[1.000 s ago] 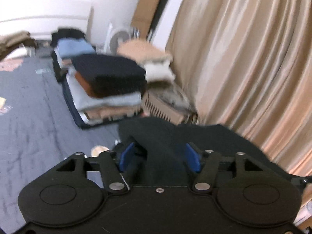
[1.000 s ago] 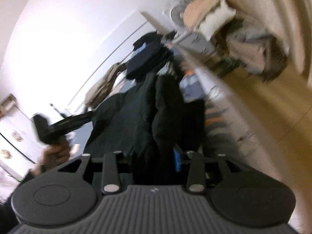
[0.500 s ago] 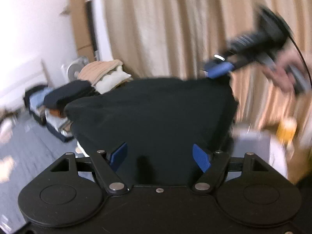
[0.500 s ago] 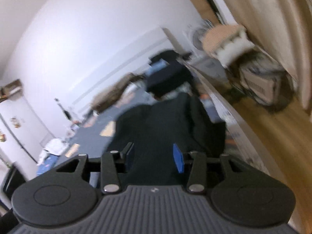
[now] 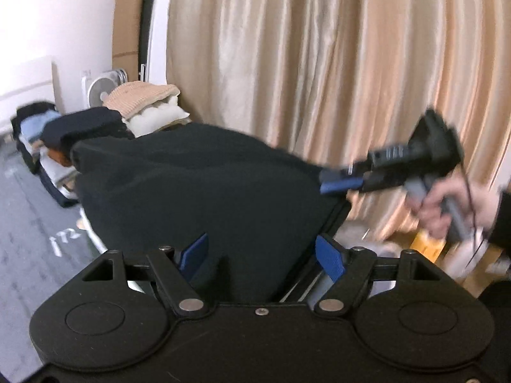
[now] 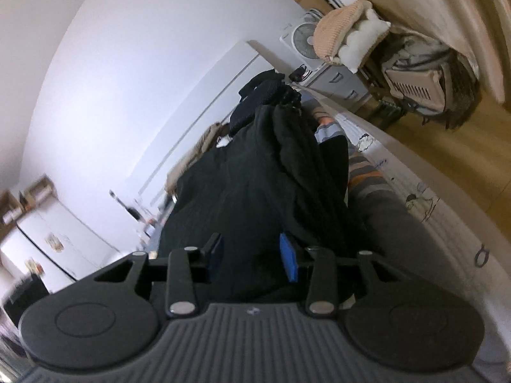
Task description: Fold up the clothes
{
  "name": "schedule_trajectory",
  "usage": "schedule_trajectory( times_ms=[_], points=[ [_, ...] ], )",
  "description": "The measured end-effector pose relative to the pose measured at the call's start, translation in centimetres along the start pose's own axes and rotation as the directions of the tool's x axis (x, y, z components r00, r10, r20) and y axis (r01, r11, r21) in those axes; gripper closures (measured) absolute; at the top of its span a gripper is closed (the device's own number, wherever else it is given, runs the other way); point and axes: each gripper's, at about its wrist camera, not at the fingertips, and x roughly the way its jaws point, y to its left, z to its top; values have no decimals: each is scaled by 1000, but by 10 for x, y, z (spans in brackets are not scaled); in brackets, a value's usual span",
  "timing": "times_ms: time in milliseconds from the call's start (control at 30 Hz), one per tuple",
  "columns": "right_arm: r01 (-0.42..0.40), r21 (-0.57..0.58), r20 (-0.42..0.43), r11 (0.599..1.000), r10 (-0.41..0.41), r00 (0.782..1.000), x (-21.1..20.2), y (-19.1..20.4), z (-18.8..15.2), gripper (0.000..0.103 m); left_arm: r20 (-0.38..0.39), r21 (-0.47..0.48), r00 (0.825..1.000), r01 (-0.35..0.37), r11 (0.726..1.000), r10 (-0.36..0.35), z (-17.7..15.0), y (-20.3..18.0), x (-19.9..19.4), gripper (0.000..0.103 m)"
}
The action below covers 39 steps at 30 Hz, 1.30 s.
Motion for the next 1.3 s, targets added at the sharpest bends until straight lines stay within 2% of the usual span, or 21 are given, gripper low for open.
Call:
schedule_trajectory(
  times_ms=[67,133,200,267,400,533,567,600,633,667,733,767,833,867,900,967,1167,1267,1300],
  points=[
    [9,21,-7,1000,-9,1000,-3,6,5,64,-12,-106,1000,27,994,-28,-1,12,9,29],
    [4,21,16,1000,-4,1000,-10,16,10,61,-41,-208,997,51,977,-61,-6,26,21,29],
    [2,-33,27,999,-1,1000,-12,32,15,60,-65,-298,993,74,952,-98,-15,41,31,29],
    [-8,-85,18,996,10,1000,-9,46,18,60,-23,-374,989,125,919,-144,-23,54,28,29],
    [7,-138,-23,990,-10,1000,9,56,21,59,87,-432,976,218,875,-200,-15,78,14,28],
    [26,-105,-47,994,-31,998,22,42,20,59,156,-525,956,294,799,-250,3,118,28,25],
    [22,-95,-46,995,-26,999,22,38,20,59,142,-546,948,314,776,-284,6,129,38,23],
    [17,-88,-45,996,-21,999,22,36,19,59,117,-554,949,306,774,-292,8,137,49,23],
    [11,-90,-45,996,-15,999,21,34,17,59,84,-555,956,279,783,-281,9,145,58,23],
    [6,-92,-46,996,-10,999,21,33,15,59,75,-559,954,280,780,-289,9,154,66,23],
    [-4,-99,-57,995,-1,998,20,32,12,59,110,-601,936,330,728,-334,7,177,75,23],
    [-10,-101,-61,995,4,998,19,30,11,59,119,-614,935,333,716,-333,8,187,77,23],
    [-22,-100,-69,995,16,998,19,26,10,59,124,-621,948,304,723,-292,11,204,80,23],
    [-29,-98,-71,995,22,997,18,25,9,60,121,-637,952,291,713,-281,12,215,85,23],
    [-37,-94,-72,995,30,997,17,23,9,60,124,-659,950,296,691,-288,11,225,90,23],
    [-53,-90,-74,995,46,996,16,20,8,60,127,-675,950,293,678,-284,13,242,101,23],
    [-72,-87,-85,994,64,994,14,17,8,60,154,-708,965,256,658,-210,27,277,136,23],
    [-82,-80,-89,993,75,993,13,15,8,60,157,-723,982,188,665,-108,31,298,140,23],
    [-86,-74,-91,993,80,993,12,14,8,60,158,-736,985,164,657,-69,32,304,141,23]
  ],
)
